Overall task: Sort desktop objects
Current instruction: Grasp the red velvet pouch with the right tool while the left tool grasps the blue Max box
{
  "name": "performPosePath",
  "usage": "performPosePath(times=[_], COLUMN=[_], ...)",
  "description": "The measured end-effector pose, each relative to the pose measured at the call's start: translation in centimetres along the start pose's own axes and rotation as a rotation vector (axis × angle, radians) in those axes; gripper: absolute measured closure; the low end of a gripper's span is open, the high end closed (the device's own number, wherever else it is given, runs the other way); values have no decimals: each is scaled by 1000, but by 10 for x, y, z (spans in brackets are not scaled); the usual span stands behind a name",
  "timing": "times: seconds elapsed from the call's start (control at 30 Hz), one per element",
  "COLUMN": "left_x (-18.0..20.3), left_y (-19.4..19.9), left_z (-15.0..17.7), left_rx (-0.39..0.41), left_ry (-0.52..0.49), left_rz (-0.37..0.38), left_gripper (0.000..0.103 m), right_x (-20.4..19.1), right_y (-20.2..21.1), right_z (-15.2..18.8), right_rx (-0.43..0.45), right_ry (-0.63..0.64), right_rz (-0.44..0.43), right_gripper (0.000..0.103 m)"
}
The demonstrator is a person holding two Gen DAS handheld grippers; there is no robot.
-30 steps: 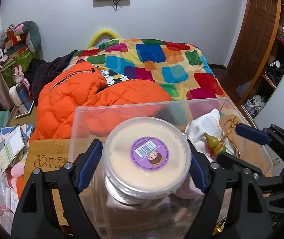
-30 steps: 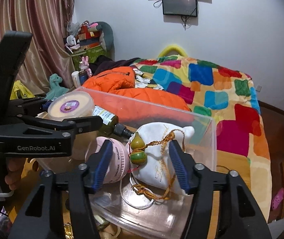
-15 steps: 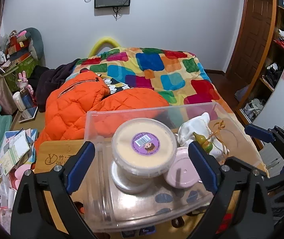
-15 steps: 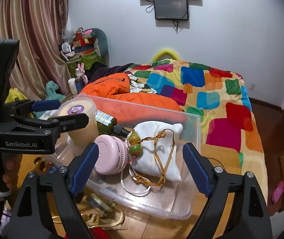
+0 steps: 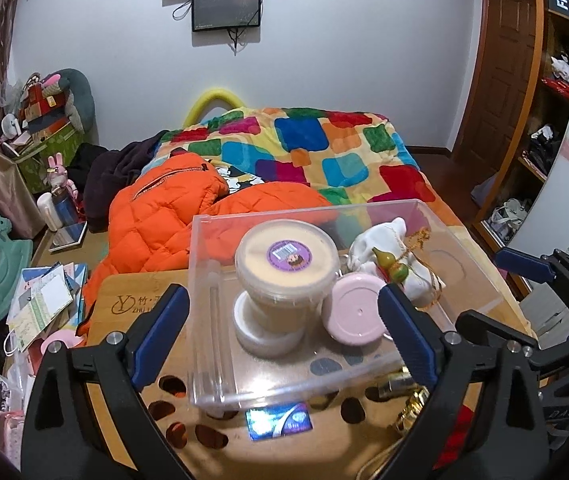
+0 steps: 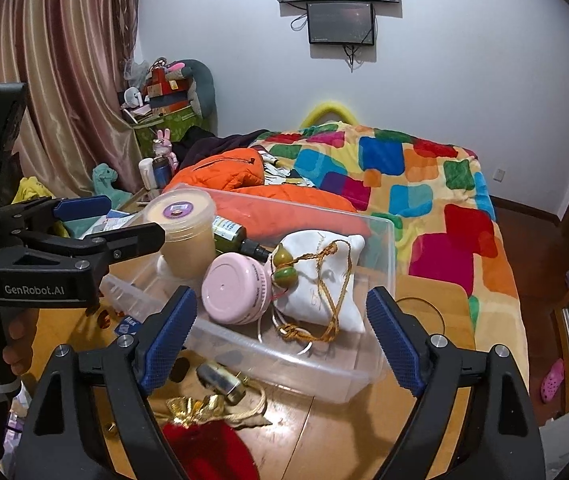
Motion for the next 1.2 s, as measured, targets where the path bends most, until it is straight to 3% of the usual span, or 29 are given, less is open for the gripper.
performPosePath(times=[0.47, 0.73, 1.2], left_x=[-1, -20, -36], left_y=[32, 49, 13], left_z=[26, 45, 87], left_rx=[49, 78, -13], left_ry=[-13, 29, 86], left_rz=[-22, -28, -59], left_gripper=[4, 3, 3], right_x=[-15, -24, -28], right_y=[25, 40, 32], right_z=[22, 35, 71], right_rx=[16, 34, 11], right_ry=[-4, 5, -34], right_rz=[16, 35, 55], right_gripper=[16, 16, 6])
Point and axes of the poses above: each gripper's, at about its wrist camera, not at the fingertips, and y roughly against the way its jaws point, x to its right, z to its underside, the point moved 10 cm from there along -y, roughly the way its jaws point, and after that the axes turned 14 degrees about -x, right-handed, at the moved point
